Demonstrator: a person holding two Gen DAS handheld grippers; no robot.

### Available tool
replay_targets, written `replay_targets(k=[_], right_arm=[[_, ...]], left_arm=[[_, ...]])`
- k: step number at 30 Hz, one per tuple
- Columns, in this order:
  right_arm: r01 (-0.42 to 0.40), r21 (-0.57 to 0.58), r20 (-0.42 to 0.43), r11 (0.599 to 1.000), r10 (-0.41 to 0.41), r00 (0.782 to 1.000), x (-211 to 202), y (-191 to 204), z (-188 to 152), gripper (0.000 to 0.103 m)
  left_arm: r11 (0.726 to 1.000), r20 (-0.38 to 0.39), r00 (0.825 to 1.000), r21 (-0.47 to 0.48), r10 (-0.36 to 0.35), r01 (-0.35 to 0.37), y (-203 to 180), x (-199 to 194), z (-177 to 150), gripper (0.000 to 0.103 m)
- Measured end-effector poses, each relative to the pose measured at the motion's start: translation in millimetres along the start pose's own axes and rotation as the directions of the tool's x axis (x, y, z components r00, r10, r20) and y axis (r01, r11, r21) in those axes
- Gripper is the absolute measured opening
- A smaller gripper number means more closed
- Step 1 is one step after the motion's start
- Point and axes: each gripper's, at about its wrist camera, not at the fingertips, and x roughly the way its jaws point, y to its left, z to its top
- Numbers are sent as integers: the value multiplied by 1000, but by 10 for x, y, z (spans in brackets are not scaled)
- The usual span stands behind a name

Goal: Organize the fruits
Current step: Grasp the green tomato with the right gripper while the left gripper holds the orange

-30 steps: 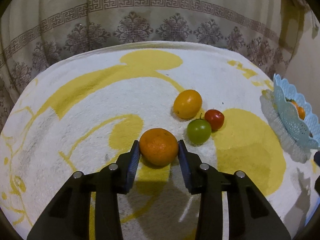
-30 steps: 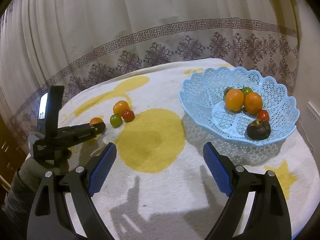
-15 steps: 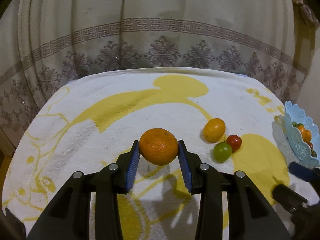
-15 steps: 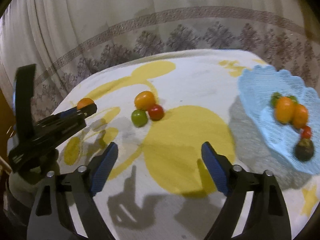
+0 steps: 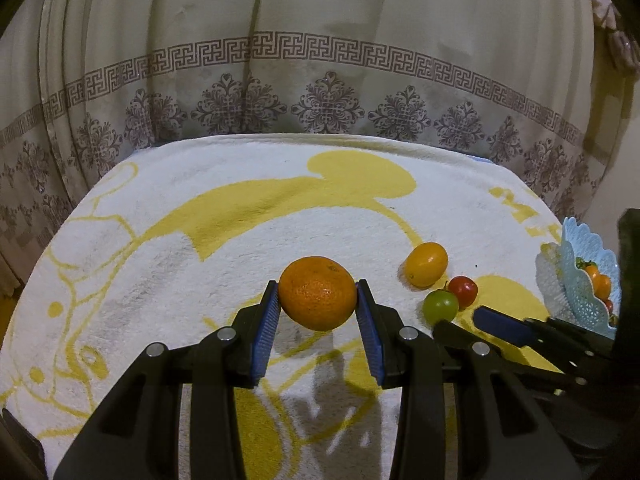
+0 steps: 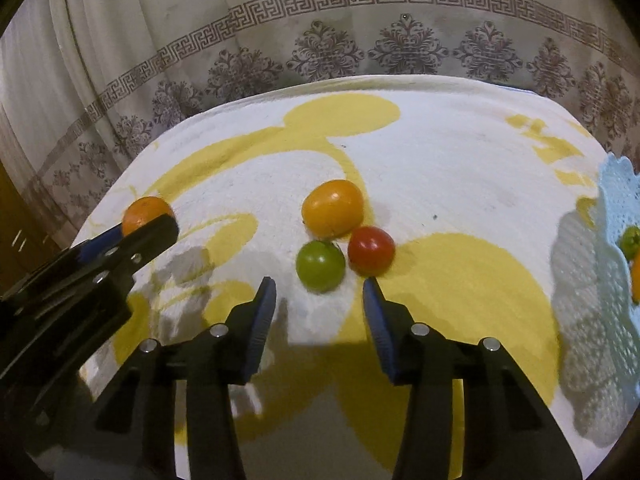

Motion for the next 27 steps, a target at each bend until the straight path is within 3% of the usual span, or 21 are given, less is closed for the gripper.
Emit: replay_targets(k=[11,15,27], right_arm=[[36,-38,24,999,-36,999,135,155,86,46],[73,-51,35,996,-72,997,127,147,57,28],[51,-4,73,999,-51,996,-246,78,-161,28]], left_arm=[[1000,-4,1000,-16,-2,2,21,13,-6,38],[1000,-7,1000,-24,-1,1,46,31,-9,38],[999,0,1000,-40,-12,12,85,26,-18,38]])
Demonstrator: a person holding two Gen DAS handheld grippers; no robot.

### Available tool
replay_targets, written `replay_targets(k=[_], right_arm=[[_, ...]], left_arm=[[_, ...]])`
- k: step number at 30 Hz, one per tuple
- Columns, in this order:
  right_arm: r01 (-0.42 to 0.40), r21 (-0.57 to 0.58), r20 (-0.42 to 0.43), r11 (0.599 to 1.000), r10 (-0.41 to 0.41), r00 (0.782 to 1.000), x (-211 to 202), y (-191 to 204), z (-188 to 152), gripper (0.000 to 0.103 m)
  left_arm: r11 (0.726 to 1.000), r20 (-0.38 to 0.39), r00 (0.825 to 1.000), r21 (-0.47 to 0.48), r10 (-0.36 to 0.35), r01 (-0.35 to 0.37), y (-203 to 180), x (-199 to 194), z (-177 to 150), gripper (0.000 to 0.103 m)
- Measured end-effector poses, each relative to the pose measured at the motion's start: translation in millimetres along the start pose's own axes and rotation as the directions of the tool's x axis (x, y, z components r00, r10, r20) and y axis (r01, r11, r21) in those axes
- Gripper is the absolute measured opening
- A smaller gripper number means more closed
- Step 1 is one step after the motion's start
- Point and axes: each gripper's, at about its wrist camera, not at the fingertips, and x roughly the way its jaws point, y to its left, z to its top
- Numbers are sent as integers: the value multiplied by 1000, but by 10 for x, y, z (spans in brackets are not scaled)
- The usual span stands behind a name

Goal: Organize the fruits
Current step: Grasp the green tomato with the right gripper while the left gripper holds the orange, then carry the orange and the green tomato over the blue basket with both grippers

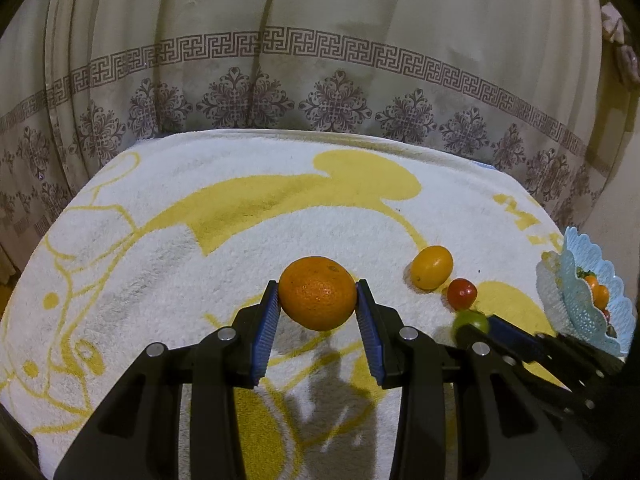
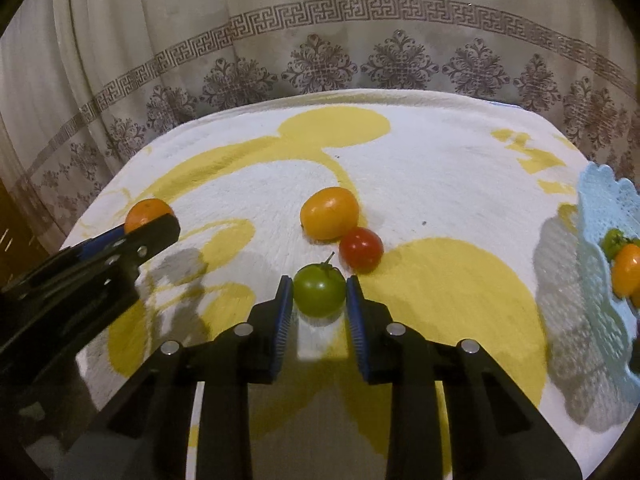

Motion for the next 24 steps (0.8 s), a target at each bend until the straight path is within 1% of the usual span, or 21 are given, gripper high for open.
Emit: replay_targets(k=[7,16,20,24], right_arm=[[22,23,59,999,-23,998,-380,-24,-123,28],[56,56,130,997,-63,989,-900,-61,-262,28],[68,69,158,995,-78,984,-1116,-81,-309,28],[82,95,177,992,-98,979,-1320,-133,-387,28]], left_arm=[[1000,14,1000,-2,-14,14,-17,-48,-1,38],[1000,36,999,-5,-31,31,-50,-116,0,38],[999,49,998,-5,-45,45,-78,-171,12,38],[997,64,995,-2,-76,76,-124,-242,19,38]])
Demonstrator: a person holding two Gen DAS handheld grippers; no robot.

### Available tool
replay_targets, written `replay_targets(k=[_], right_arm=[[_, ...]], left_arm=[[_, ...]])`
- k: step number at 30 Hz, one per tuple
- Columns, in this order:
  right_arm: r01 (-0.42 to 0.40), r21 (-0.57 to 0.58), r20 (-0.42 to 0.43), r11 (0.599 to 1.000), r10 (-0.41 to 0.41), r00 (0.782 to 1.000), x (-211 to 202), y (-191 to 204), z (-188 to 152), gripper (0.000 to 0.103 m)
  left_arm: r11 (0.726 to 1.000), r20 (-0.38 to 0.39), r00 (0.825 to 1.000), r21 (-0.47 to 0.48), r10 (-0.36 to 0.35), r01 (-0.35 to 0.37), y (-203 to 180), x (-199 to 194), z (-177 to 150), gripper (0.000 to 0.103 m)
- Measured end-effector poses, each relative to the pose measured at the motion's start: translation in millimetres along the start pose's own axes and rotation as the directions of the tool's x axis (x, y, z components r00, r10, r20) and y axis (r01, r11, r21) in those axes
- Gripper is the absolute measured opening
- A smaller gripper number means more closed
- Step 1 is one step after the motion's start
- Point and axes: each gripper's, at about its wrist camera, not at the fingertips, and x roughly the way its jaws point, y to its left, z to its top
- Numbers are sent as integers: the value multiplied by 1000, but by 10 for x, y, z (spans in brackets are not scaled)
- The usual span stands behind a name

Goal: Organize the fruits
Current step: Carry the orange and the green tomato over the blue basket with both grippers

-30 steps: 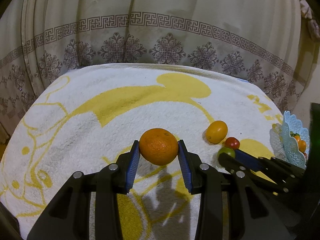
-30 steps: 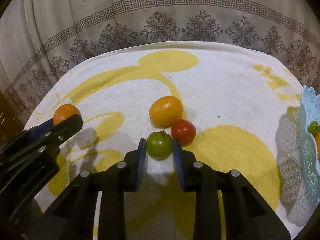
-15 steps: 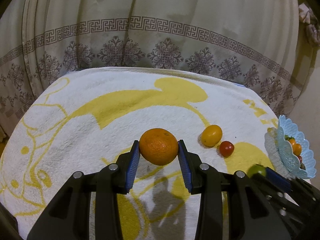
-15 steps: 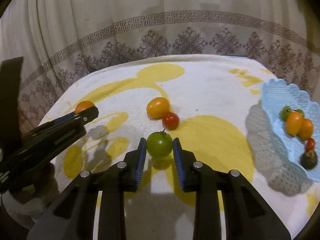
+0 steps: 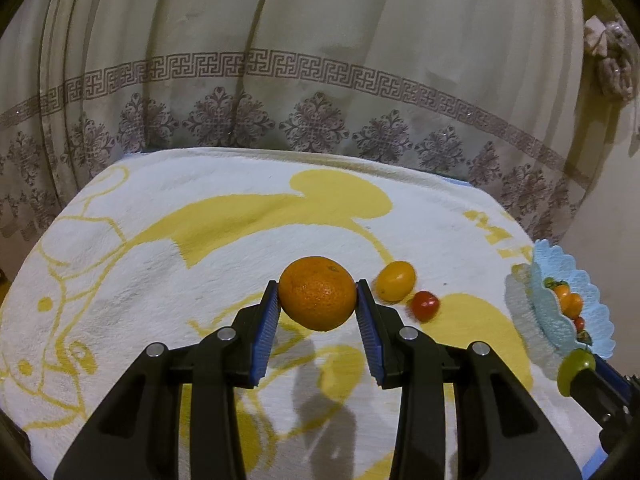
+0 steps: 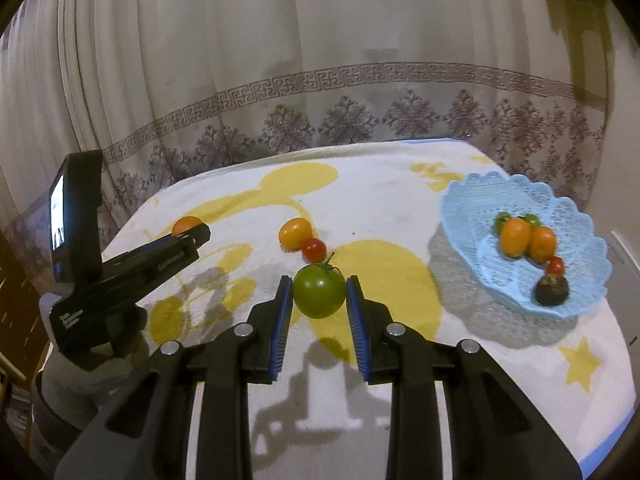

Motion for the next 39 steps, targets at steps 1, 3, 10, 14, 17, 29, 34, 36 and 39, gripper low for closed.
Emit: replay_targets(k=[1,3,10,14,17,29,34,36,39], right_arm=[[2,4,1,1000,-2,1000,-23,-17,-3,28],[12,11,6,1000,-12,1000,-108,-49,-14,28],[41,28,40,999,-43,998,-402,-141,42,28],[52,29,68,998,-54,996,-562,-174,122,28],[53,29,84,998,-56,995,-641,-184,176,28],[54,53,91,997,-58,994,-570,-286,314,28],[61,83,100,995,-69,993,-511,-431,432,28],[64,94,108,994,-74,991,-502,-503,481,28],[66,119,122,991,-81,989,-506,-642,563,28]], left_arm=[[1000,5,1000,4,-5,5,-19,-19,1,39],[1000,17,1000,15,-18,18,-66,-61,2,39],[998,39,998,40,-56,55,-182,-138,-8,38],[997,53,996,46,-69,67,-208,-180,1,39],[996,63,995,49,-82,79,-221,-213,5,39],[972,94,970,90,-225,217,-446,-463,-26,38],[957,117,960,172,-256,234,-652,-607,-95,38],[951,131,956,204,-261,231,-718,-650,-117,39],[946,132,952,210,-277,246,-734,-659,-125,39]])
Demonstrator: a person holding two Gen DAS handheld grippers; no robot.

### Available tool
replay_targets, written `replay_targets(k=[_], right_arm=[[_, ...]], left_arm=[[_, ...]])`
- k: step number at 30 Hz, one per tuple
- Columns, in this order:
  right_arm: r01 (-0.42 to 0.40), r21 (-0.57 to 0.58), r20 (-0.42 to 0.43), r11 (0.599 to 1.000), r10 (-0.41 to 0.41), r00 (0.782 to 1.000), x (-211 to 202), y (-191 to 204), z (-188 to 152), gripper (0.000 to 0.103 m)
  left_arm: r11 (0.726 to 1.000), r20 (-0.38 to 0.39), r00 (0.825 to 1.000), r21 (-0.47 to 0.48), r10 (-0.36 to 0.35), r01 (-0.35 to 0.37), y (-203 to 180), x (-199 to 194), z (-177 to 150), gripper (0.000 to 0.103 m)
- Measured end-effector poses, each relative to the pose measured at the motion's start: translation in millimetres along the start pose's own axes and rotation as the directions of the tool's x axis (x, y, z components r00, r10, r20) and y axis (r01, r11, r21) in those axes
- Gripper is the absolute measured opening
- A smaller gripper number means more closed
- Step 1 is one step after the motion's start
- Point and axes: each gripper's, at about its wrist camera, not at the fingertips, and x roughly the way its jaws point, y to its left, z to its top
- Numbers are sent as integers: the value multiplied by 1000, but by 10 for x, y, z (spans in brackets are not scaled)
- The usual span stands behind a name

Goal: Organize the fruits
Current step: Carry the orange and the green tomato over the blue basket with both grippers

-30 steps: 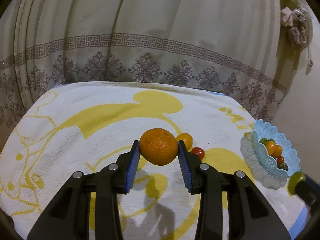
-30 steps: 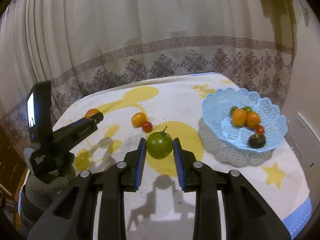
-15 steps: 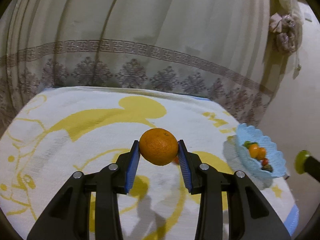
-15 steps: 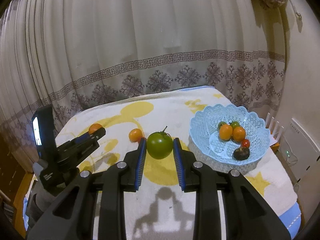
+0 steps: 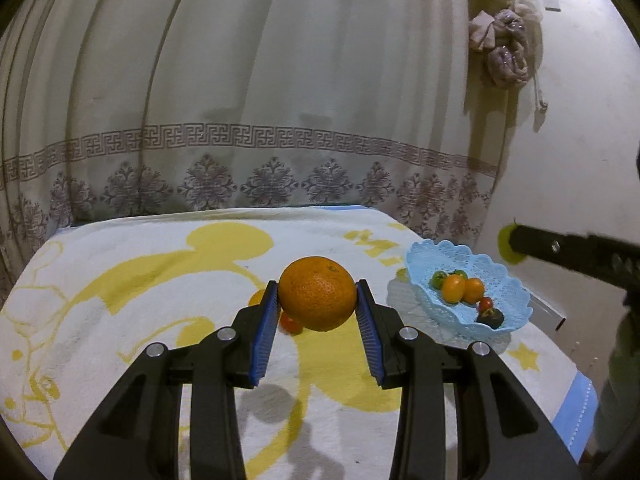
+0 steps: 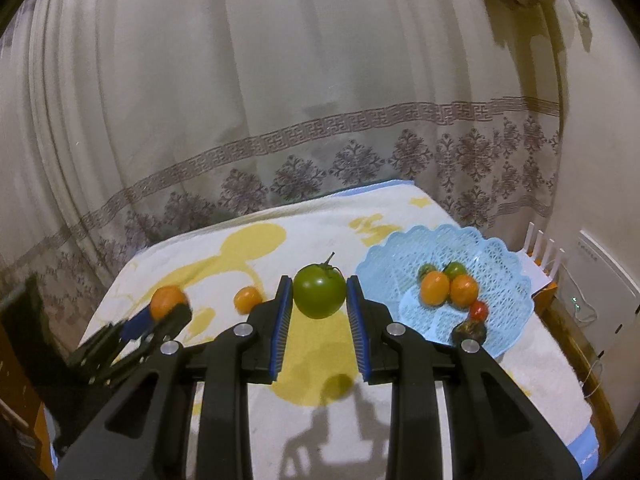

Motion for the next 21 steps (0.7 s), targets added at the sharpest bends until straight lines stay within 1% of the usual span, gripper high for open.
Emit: replay_targets(k=[6,10,14,21], right_arm=[[-3,47,42,999,1,999,-46,-279,160,28],[2,67,67,998,-7,998,-87,-476,201,28],[8,87,63,996,-13,998,-34,-687,220,28],[13,141,42,990,-19,999,179,-983,194,28]], left_arm=[[1000,-13,1000,0,10,-10,4,28,-16,39],[999,-7,1000,-40,16,-16,64,30,60,39],[997,-15,999,-69,40,-41,80,64,148,39],[998,-37,998,-44,52,-53,-89,241,336,39]])
